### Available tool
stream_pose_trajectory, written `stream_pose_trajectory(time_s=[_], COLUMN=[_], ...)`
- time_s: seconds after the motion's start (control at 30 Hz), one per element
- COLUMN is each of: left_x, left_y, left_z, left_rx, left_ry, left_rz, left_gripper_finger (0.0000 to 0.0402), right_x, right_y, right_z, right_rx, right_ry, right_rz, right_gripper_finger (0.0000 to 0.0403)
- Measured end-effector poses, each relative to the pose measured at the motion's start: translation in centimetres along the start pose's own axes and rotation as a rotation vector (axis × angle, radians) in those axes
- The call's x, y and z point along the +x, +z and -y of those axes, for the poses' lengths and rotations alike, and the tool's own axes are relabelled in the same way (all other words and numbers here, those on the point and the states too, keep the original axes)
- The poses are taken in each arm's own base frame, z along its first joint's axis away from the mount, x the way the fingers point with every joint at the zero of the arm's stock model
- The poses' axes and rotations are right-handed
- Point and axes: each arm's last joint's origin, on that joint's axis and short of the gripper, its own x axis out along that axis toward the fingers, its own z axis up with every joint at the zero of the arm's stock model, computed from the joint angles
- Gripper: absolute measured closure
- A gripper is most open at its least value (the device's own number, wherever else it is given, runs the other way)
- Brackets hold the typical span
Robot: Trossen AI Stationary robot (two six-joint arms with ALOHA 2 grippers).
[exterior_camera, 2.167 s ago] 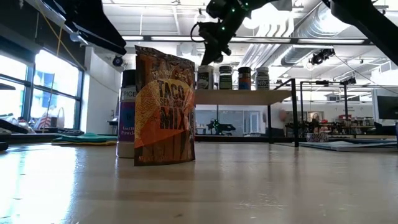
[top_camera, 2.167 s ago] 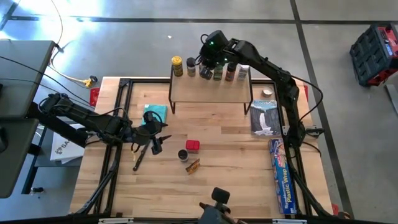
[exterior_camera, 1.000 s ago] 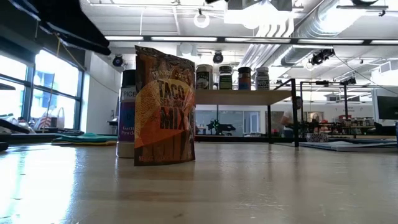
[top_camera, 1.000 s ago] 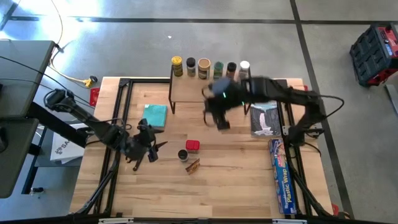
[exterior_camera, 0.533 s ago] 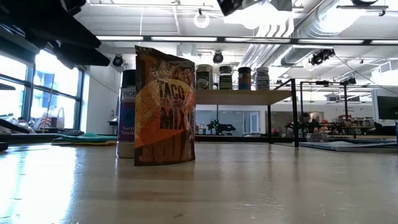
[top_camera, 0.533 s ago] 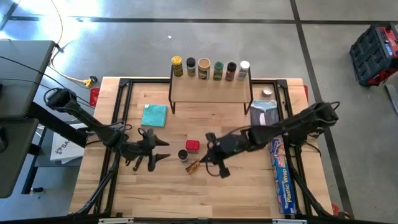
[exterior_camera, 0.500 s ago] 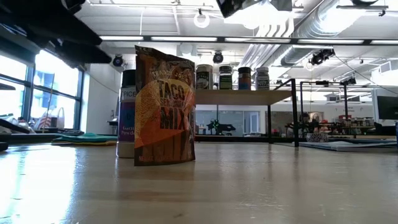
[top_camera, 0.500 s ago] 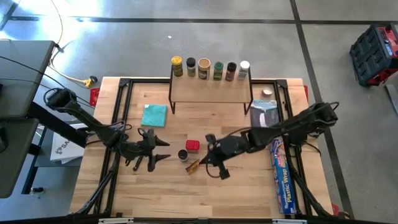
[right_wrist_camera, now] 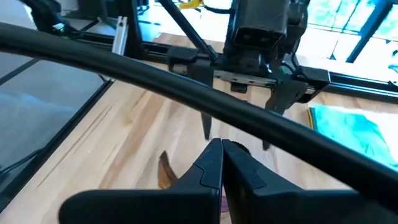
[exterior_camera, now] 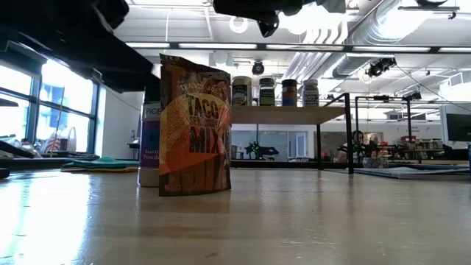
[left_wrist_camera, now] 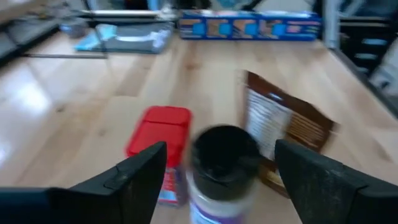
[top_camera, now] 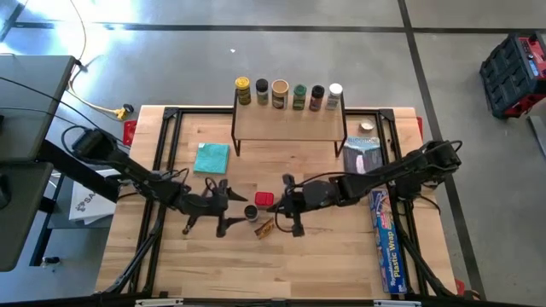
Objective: Shelf spices
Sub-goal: Put the violet spice bottle on the shelf
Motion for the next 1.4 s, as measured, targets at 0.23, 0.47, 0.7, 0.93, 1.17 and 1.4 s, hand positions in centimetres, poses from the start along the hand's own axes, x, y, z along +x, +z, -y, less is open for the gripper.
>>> stream_pose_trajectory(time_s=[0.23, 0.47, 0.7, 0.93, 1.17, 1.4], left_x=[1.0, 2.0, 2.5, 2.7, 2.7, 2.1], left_y=[-0.1, -0.7, -0.8, -1.0, -0.9, 0.2], left_z=[-0.1, -0.5, -0.9, -0.9, -0.9, -1.1], left_rx=[0.032, 0.025, 0.001, -0.020, -0.024, -0.056], left_ry=[-0.040, -0.066, -0.089, -0.103, -0.100, -0.123], left_rz=[0.026, 0.009, 0.004, -0.011, -0.002, 0.031], left_gripper_finger=[0.0106, 0.0106, 0.0106, 0.0138, 0.0206, 0.0210], right_x=[0.0, 0.0, 0.0, 0.0, 0.0, -0.1], right_y=[-0.1, -0.1, -0.1, -0.1, -0.1, 0.3], right_z=[0.2, 0.2, 0.2, 0.2, 0.2, 0.2], right_rx=[0.042, 0.042, 0.042, 0.042, 0.042, 0.061], right_ry=[-0.005, -0.005, -0.004, -0.004, -0.004, -0.002], right_rz=[-0.004, -0.004, -0.005, -0.006, -0.007, 0.035], right_gripper_finger=[0.0403, 0.0402, 0.0402, 0.0402, 0.0402, 0.0402])
